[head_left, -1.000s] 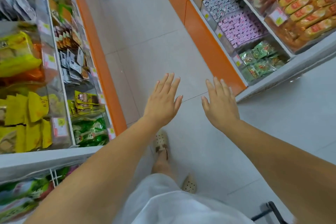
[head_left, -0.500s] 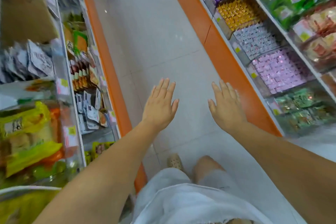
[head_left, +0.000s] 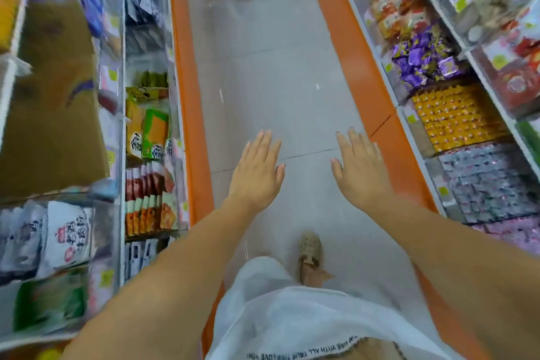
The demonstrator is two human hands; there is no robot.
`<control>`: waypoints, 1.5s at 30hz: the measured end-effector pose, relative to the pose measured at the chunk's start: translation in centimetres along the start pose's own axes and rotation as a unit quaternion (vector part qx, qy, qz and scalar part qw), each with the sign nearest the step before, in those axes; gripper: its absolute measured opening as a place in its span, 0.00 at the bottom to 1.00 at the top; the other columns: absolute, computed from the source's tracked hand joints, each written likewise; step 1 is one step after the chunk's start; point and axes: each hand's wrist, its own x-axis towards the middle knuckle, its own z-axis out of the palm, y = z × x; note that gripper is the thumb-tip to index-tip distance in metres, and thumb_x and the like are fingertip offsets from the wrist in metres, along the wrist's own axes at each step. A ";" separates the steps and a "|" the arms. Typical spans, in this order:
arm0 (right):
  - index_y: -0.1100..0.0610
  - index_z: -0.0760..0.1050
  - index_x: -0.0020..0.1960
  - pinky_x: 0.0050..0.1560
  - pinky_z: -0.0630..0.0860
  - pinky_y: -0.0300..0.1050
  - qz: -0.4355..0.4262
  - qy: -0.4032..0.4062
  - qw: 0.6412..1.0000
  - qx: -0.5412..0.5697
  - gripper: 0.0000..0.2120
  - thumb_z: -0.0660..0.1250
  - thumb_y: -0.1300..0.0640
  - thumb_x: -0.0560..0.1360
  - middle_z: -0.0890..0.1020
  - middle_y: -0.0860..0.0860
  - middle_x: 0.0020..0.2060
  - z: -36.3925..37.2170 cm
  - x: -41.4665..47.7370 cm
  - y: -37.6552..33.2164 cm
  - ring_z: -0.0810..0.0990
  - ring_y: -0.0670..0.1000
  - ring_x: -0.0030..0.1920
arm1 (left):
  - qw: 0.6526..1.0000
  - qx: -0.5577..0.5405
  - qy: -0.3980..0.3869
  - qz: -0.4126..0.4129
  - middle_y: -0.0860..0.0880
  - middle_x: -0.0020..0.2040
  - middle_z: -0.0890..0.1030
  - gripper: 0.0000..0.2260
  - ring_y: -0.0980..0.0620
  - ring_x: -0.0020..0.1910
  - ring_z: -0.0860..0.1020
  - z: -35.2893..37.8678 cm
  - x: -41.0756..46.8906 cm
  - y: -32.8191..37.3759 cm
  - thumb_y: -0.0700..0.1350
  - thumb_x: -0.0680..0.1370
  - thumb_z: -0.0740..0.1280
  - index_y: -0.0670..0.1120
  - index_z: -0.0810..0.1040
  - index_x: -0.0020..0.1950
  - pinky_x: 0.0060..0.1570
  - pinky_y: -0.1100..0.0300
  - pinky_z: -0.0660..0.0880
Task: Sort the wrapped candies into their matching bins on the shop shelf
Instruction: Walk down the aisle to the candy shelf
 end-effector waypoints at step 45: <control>0.54 0.51 0.78 0.75 0.48 0.55 0.128 -0.025 0.991 0.031 0.27 0.53 0.49 0.81 0.52 0.55 0.77 -17.4 113.3 -14.4 0.48 0.57 0.77 | 0.990 0.060 -0.088 0.093 0.46 0.79 0.48 0.29 0.49 0.78 0.44 -23.9 108.3 -50.4 0.58 0.80 0.42 0.46 0.52 0.78 0.73 0.56 0.38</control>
